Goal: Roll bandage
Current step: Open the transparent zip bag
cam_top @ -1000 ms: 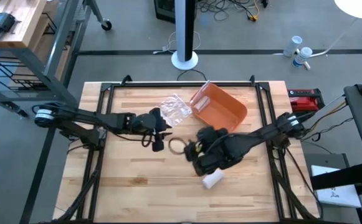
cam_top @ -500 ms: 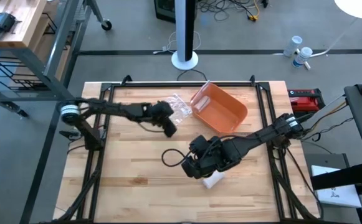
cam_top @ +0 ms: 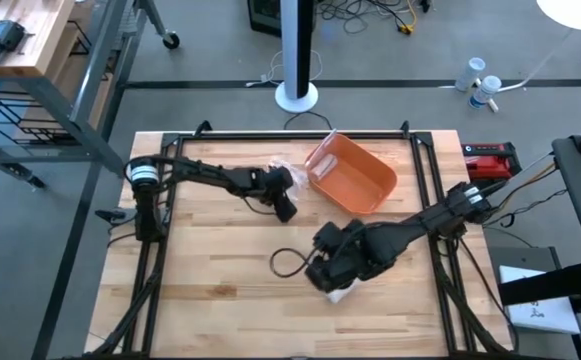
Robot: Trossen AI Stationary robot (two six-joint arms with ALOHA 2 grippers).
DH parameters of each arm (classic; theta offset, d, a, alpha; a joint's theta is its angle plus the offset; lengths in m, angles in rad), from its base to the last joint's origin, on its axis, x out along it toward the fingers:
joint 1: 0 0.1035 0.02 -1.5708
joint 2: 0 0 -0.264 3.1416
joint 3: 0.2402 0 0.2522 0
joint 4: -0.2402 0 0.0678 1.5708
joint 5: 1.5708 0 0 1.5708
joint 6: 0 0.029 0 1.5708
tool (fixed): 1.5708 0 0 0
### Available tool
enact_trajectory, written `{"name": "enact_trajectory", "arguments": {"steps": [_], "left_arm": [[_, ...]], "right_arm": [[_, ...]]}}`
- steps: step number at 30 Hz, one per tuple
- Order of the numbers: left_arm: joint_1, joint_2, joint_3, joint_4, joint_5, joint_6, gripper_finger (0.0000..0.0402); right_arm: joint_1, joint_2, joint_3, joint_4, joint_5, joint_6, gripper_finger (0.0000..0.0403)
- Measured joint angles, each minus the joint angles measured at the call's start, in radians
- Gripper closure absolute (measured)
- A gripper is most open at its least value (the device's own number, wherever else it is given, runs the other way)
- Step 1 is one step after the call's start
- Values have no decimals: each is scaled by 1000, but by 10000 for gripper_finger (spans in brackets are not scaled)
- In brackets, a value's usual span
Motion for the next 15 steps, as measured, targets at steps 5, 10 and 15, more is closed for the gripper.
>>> {"name": "enact_trajectory", "arguments": {"steps": [5,10,15], "left_arm": [[-72,-28,-3,-59,29,-56,389],[-199,-117,-13,-99,91,41,399],[-367,-271,-7,-85,49,19,401]], "right_arm": [[-3,-71,-1,-151,65,-134,165],[7,-156,-1,-181,70,-243,175],[23,-179,-33,-169,78,-275,184]]}}
